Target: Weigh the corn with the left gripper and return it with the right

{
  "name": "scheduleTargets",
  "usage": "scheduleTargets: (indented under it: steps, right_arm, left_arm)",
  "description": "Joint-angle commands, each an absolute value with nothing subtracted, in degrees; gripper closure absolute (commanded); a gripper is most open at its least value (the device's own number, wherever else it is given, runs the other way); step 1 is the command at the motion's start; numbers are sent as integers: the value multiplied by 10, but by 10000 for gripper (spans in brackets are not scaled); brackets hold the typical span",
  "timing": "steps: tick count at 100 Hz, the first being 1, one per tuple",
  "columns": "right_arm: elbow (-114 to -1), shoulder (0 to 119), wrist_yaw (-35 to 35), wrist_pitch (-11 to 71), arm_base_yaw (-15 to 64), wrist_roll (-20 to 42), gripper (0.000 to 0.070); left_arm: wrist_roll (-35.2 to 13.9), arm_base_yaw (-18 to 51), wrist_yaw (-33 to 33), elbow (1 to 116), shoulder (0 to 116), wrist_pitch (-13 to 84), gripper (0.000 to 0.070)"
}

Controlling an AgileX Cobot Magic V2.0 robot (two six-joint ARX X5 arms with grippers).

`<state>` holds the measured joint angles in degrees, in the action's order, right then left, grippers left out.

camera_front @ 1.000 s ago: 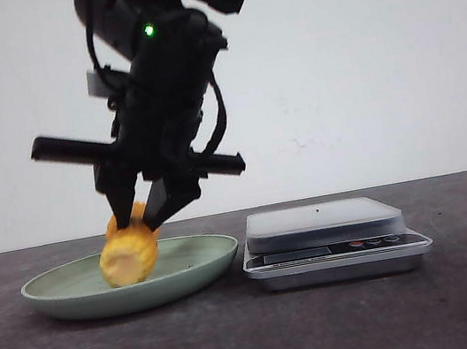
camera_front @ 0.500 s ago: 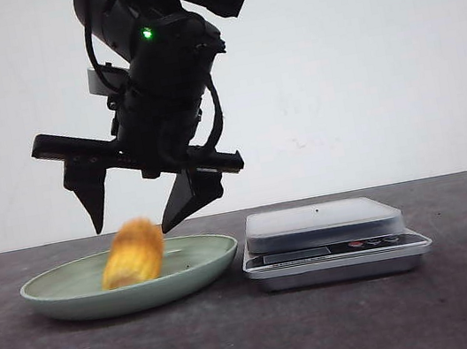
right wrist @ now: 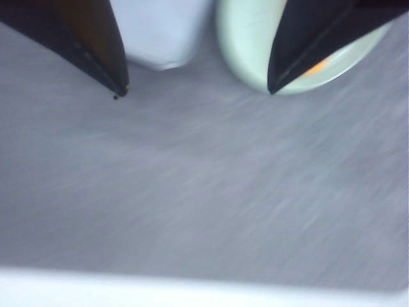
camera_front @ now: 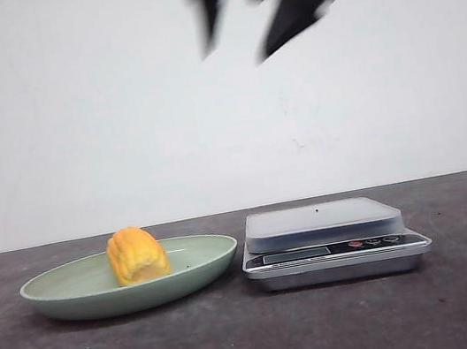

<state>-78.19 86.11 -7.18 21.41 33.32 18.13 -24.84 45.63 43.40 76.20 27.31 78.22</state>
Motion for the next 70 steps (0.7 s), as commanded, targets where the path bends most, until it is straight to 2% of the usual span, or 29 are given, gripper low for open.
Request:
scheduleTargets:
  steps: [1,21,33,52,70]
  right_arm:
    - [-793,816,-66,251,299,137,270]
    - [-793,651,-60,372,165,68,270]
    - [-793,556,-52,444,110,44,270]
    - [-781,428,-36,535,97,55,270]
    - [-755,327,20,598,97,84,268]
  left_arm:
    - [-248,461,437,768,275,777,224]
    - [-246,462,437,767,276,767,224]
    - [-245,462,437,766,275,758,224]
    - [-245,462,437,752,275,748,224]
    - [-243,462,436,712,272,714,224]
